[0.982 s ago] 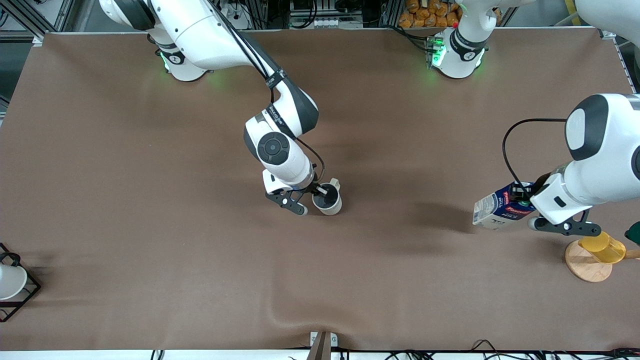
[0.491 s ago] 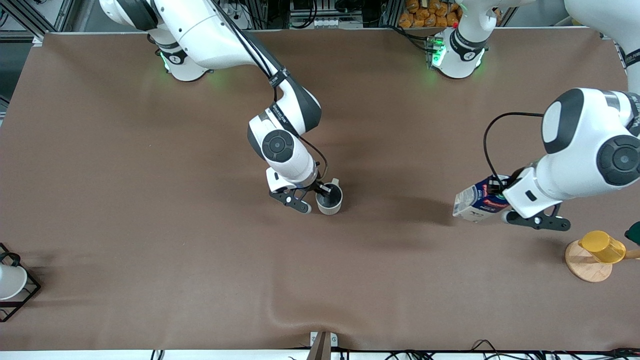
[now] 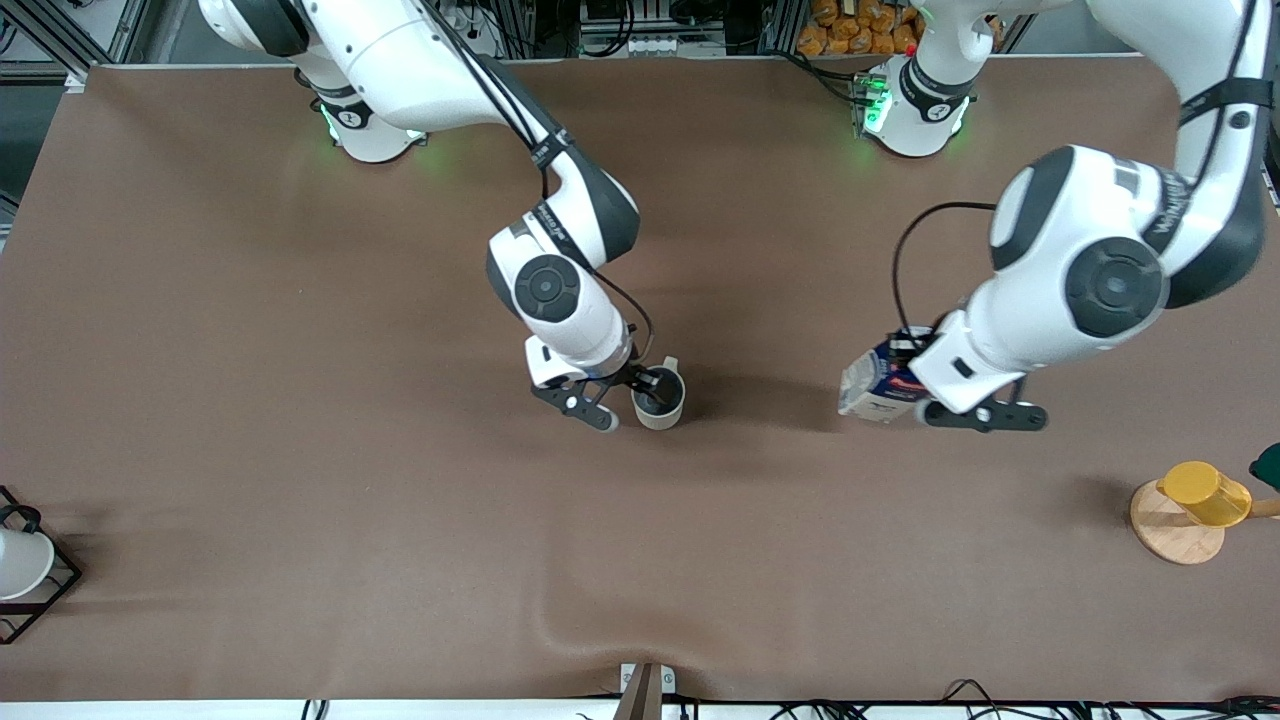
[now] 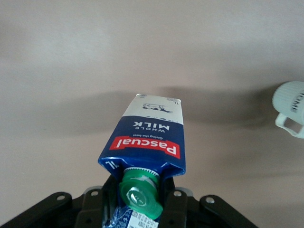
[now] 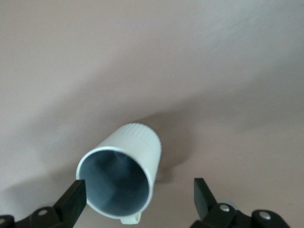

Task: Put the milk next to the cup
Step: 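Lift the milk carton with the left gripper while the right gripper releases the mug, then carry the milk carton with the left gripper beside the mug while the right gripper retracts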

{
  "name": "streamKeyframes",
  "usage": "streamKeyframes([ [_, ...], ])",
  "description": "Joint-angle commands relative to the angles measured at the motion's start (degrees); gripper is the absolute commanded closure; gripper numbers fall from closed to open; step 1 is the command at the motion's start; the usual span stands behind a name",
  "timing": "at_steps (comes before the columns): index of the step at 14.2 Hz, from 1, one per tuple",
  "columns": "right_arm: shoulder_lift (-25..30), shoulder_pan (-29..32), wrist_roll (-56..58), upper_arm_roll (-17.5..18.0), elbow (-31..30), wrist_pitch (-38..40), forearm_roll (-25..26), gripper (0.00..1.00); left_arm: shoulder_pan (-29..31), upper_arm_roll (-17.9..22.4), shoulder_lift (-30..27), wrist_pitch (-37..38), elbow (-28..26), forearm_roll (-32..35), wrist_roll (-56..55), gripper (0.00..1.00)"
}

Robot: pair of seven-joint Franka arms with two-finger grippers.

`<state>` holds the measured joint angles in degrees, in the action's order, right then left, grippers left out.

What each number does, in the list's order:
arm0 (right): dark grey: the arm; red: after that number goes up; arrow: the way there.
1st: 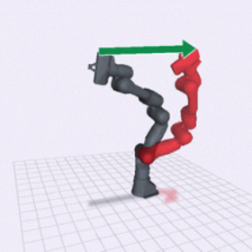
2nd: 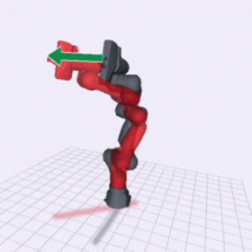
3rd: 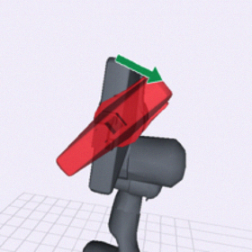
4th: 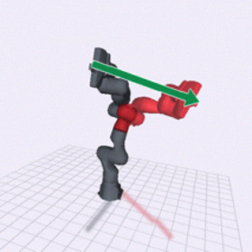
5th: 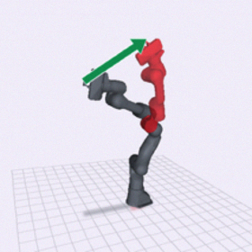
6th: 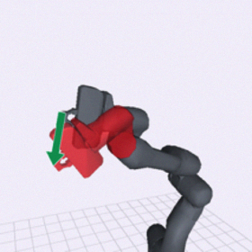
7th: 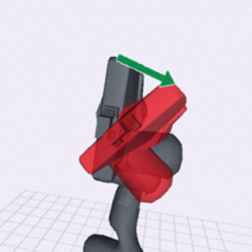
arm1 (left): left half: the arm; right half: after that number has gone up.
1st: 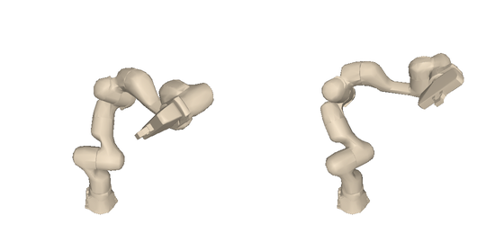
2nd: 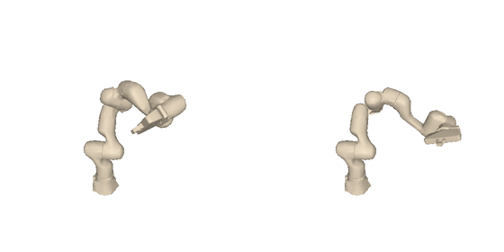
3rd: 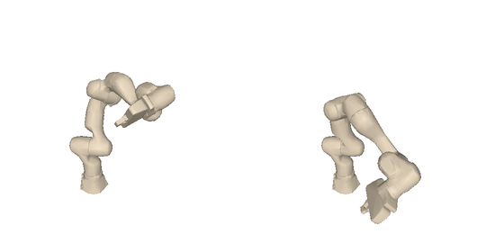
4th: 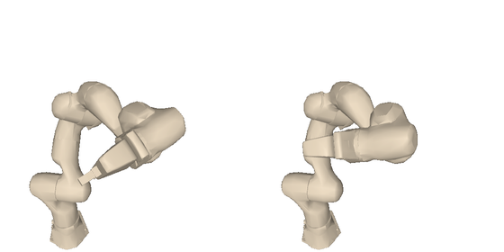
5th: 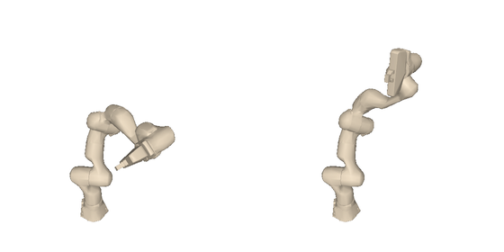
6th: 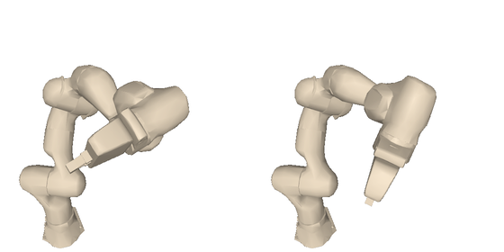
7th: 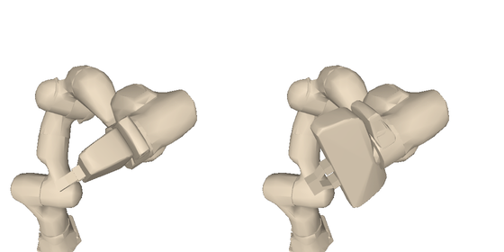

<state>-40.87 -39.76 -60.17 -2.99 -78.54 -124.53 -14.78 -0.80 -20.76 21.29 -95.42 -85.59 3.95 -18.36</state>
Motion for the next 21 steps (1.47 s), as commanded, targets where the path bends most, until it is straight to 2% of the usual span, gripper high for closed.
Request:
streamKeyframes([
  [1,6.4,6.51,4.93,0.7,-0.74,8.92,-0.33,0.0,-0.86,-0.95,-0.28,1.02,-0.72,-0.79,-2.29,0.64],
  [3,9.22,11.43,14.68,0.88,-0.74,15.26,-0.42,0.0,-3.23,-1.04,0.07,1.37,-0.72,-0.96,-2.73,0.64],
  [5,11.77,13.3,19.98,0.27,-0.91,17.82,0.45,0.0,-6.83,-1.13,0.77,1.37,-0.72,-1.05,-5.0,0.64],
  [8,14.23,17.51,27.78,-2.45,-0.83,22.65,1.33,0.0,-12.63,-1.13,2.18,0.76,-0.11,-1.92,-13.96,0.64],
  [10,15.73,20.76,35.52,-2.46,-0.83,26.51,1.34,0.0,-16.49,-1.04,3.49,0.06,0.16,-5.0,-19.75,0.64],
  [12,17.22,23.92,39.75,-2.46,-0.83,29.08,1.42,0.0,-19.75,-1.04,4.46,-2.04,0.24,-5.09,-28.44,0.64],
  [15,18.28,28.06,49.85,-3.33,-0.83,32.76,1.6,0.0,-24.32,-0.78,7.36,-3.81,1.73,-4.66,-34.62,0.64],
  [17,19.33,31.12,56.44,-4.3,-1.35,33.04,1.51,0.0,-25.39,-0.6,9.47,-3.9,3.75,-4.65,-35.43,0.64],
  [21,21.62,38.6,69.45,-3.95,-2.84,33.91,2.92,0.0,-26.01,-0.16,13.16,-6.97,6.83,-4.48,-35.16,0.64],
])
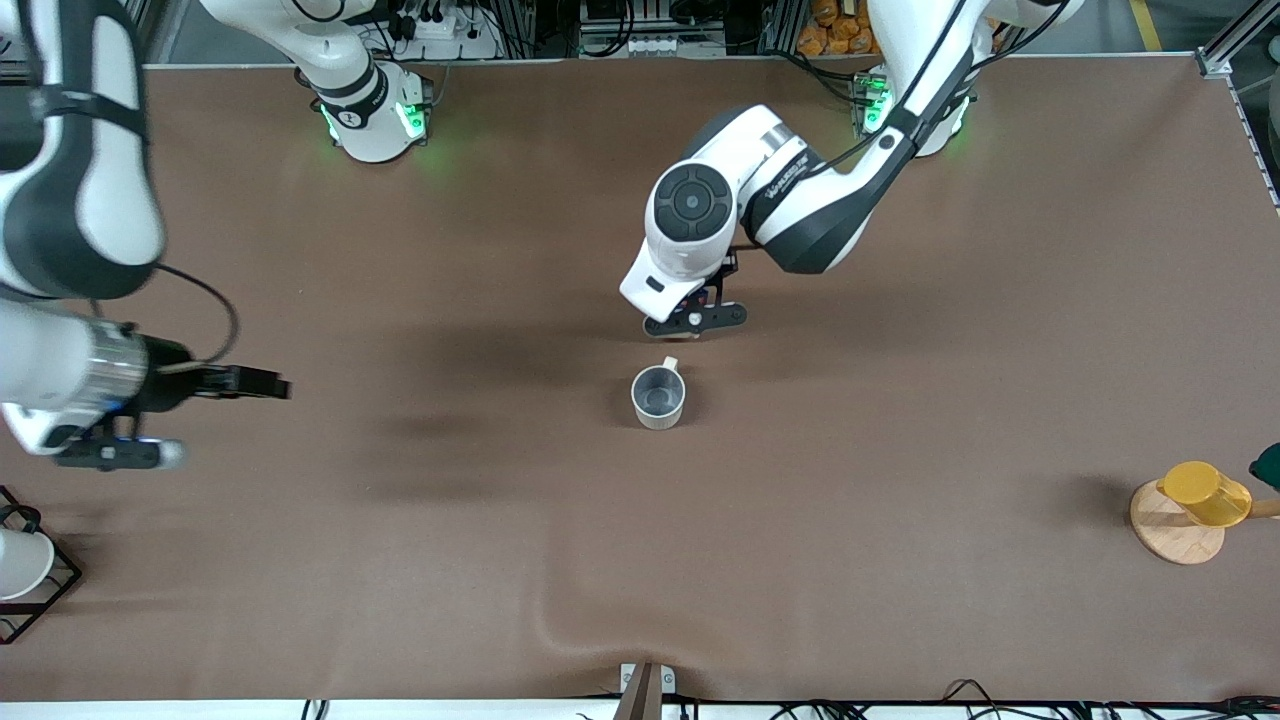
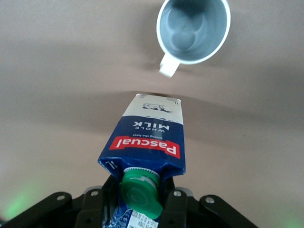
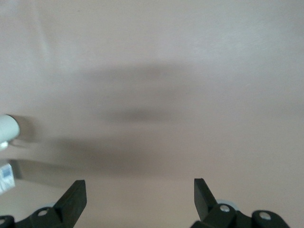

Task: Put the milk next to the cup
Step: 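Carry the milk carton with the left gripper beside the mug while the right gripper retracts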

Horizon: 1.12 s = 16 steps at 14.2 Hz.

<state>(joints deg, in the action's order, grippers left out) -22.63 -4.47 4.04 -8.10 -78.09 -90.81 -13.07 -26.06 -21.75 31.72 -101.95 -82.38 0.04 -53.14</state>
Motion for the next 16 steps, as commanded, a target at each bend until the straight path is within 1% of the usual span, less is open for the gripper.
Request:
streamKeyframes([
  [1,3.99,4.89,7.54,1.15,-3.64,0.28,1.64,0.0,-0.74,1.1,3.26,-0.79,4.41,0.04,-0.22,0.64],
  [3,5.74,7.1,12.2,1.33,-4.78,0.2,3.39,0.0,-0.83,1.54,3.44,-0.8,4.51,1.79,-0.04,0.64],
  [4,7.06,8.76,14.48,2.81,-5.48,-0.06,4.71,0.0,-1.27,1.54,3.44,-0.8,4.42,2.24,-0.04,0.64],
  [5,8.72,11.47,15.81,5.69,-6.62,-0.5,6.98,0.0,-1.62,1.54,3.44,-0.8,4.51,2.33,0.14,0.64],
  [6,10.22,12.46,15.91,7.55,-6.98,-0.68,9.36,0.0,-1.62,1.54,3.52,-0.8,4.51,2.33,0.57,0.64],
  [7,11.71,12.55,15.91,8.09,-7.33,-0.42,10.51,0.0,-1.71,1.54,3.7,-0.88,4.6,2.33,1.1,0.64],
  [8,13.3,12.64,15.91,8.27,-8.47,-0.24,10.52,0.0,-1.8,1.63,3.79,-1.58,4.42,2.42,1.19,0.64],
  [10,16.37,12.73,15.65,8.27,-10.23,-0.33,10.52,0.0,-3.02,1.54,4.75,-2.29,4.51,5.74,1.37,0.64],
  [11,18.82,12.64,15.22,8.27,-12.15,-0.77,10.17,0.0,-3.2,1.54,5.19,-2.29,4.51,6.54,1.54,0.64],
  [12,20.68,12.21,14.95,8.27,-12.78,-0.86,9.91,0.0,-3.2,1.54,5.28,-2.29,4.51,6.64,1.63,0.64],
  [13,21.22,11.33,13.12,8.18,-12.61,-0.34,9.73,0.0,-3.12,1.63,5.28,-2.38,4.51,6.64,1.72,0.64],
  [15,21.48,9.66,5.31,7.31,-12.61,0.46,9.38,0.0,-3.2,1.63,5.37,-3.16,4.51,6.64,1.72,0.64],
  [16,21.57,9.57,4.32,7.22,-12.61,1.5,9.21,0.0,-3.2,1.63,5.54,-3.69,4.51,6.64,1.63,0.64],
])
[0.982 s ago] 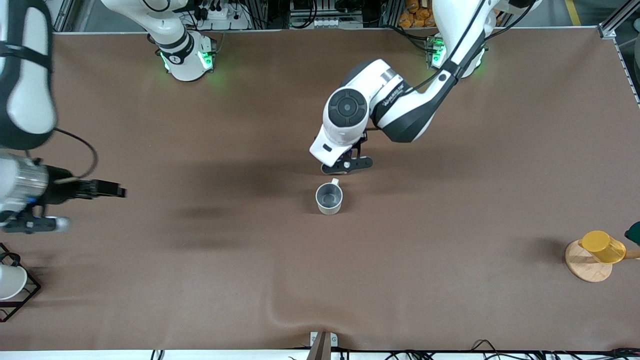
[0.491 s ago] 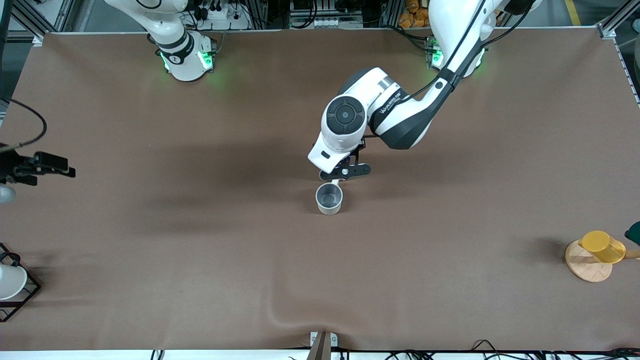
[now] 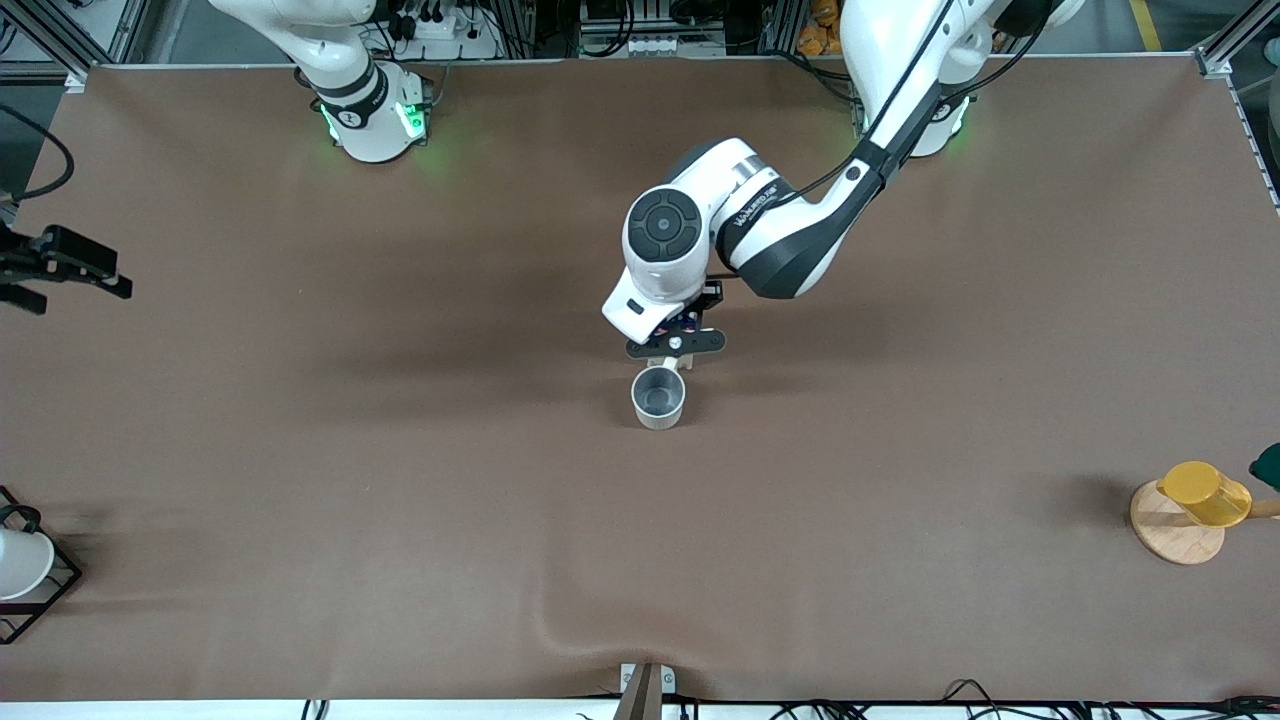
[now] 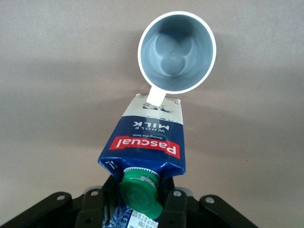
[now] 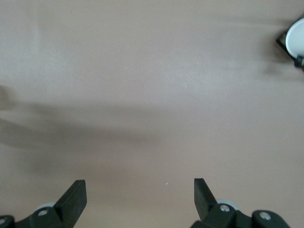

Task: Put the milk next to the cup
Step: 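Carry the milk carton with the left gripper beside the mug while the right gripper retracts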

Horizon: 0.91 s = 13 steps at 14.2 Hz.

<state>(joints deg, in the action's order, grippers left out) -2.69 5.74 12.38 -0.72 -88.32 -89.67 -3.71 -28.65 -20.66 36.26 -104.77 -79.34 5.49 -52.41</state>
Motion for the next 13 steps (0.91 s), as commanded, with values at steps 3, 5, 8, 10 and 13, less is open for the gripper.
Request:
streamKeyframes([
  [3,2.34,-4.58,-5.43,-3.13,-2.73,1.42,-0.24,0.0,-0.62,0.45,1.88,-2.19,1.47,1.19,0.82,0.55],
  [5,2.42,-5.04,-7.19,-3.76,-2.29,2.3,-0.24,0.0,-0.62,0.53,1.97,-2.9,1.47,1.19,0.38,0.18],
  [8,3.13,-4.86,-7.11,-3.67,-3.17,1.69,-0.24,0.0,-0.7,0.27,0.75,-2.81,1.47,1.19,-0.06,0.0],
  [10,2.86,-4.69,-7.02,-3.5,-3.17,1.42,-0.15,0.0,-0.53,0.18,-2.67,-1.85,1.47,0.76,-0.06,0.0],
  [13,3.13,-4.33,-7.02,-2.71,-2.82,1.51,-0.15,0.0,0.43,-0.26,-7.41,3.67,1.47,0.58,0.02,0.0],
])
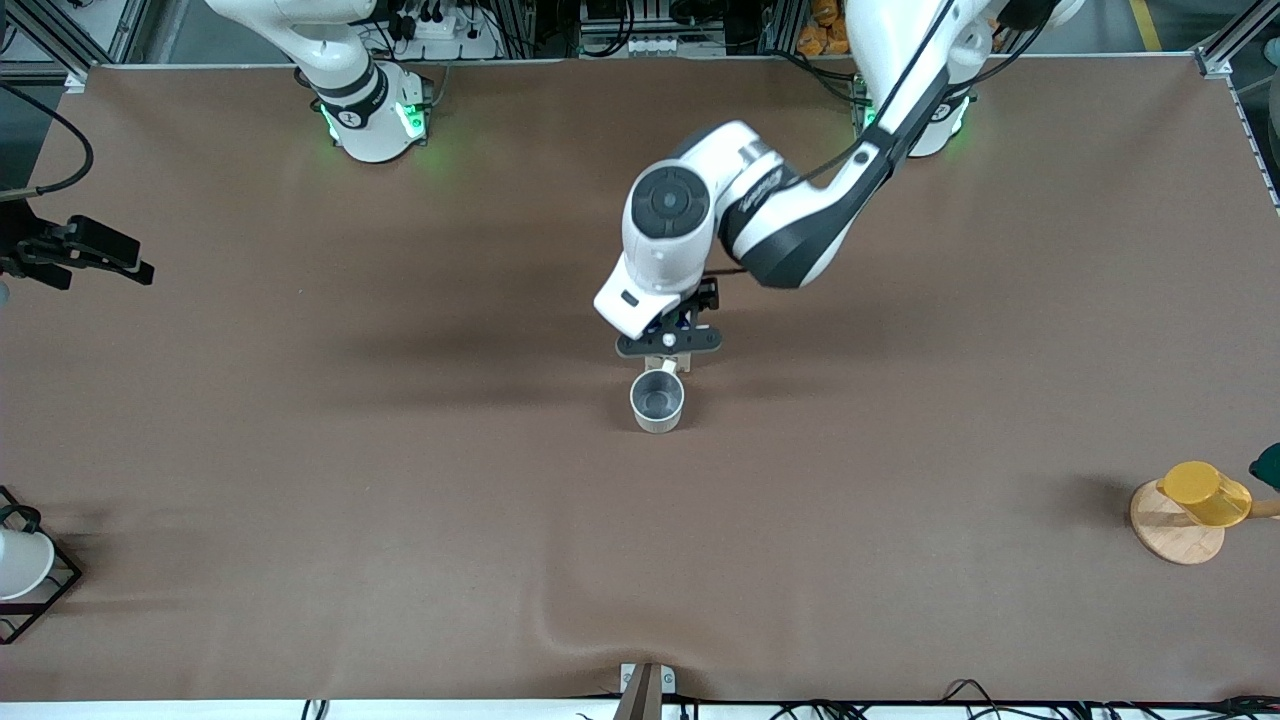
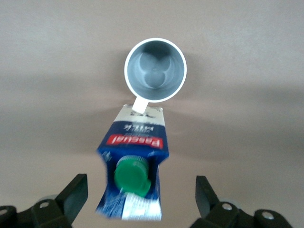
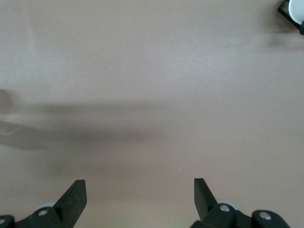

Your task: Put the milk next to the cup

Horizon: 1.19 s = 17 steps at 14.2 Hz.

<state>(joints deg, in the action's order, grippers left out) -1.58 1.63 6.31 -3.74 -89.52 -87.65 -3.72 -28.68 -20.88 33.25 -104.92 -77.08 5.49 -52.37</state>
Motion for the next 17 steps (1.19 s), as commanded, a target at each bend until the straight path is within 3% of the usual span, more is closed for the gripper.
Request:
streamKeyframes([
  [1,1.93,-0.23,-0.95,0.31,-1.45,-0.59,-0.15,0.0,1.34,0.48,-7.64,5.84,-0.79,0.58,0.33,0.0],
  [4,1.67,-0.23,-0.95,0.31,-1.36,-0.59,-0.15,0.0,9.67,0.57,-15.74,10.07,-1.14,1.01,1.47,0.0],
  [7,1.85,-0.23,-0.77,0.49,-1.19,-0.59,0.37,0.0,19.77,0.58,-18.39,11.93,-1.06,0.93,11.63,0.0],
  [10,1.67,-0.23,-0.59,1.81,-0.66,-0.42,3.01,0.0,32.16,-0.21,-18.48,12.98,-0.88,-3.98,19.73,0.0],
  [17,1.49,-0.84,-0.95,1.81,-0.57,-0.06,3.01,0.0,37.89,0.84,-22.88,18.34,-0.88,-3.47,30.72,0.0],
])
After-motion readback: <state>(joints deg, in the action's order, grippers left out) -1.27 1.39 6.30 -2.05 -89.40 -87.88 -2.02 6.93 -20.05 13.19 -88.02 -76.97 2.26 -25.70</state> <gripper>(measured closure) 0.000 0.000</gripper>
